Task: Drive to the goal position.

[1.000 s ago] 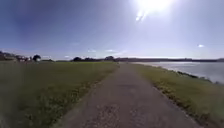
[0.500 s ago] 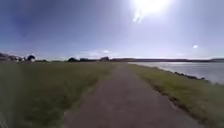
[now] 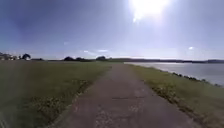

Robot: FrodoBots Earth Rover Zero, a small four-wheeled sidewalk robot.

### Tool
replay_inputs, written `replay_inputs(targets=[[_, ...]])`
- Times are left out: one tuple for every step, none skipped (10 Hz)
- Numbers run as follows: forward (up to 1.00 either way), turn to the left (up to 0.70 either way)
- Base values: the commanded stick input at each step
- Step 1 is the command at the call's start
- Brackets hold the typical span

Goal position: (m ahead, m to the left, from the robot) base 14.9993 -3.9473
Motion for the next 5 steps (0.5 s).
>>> replay_inputs(targets=[[0.70, 0.00], [0.70, 0.00], [0.70, 0.00], [0.70, 0.00], [0.70, 0.00]])
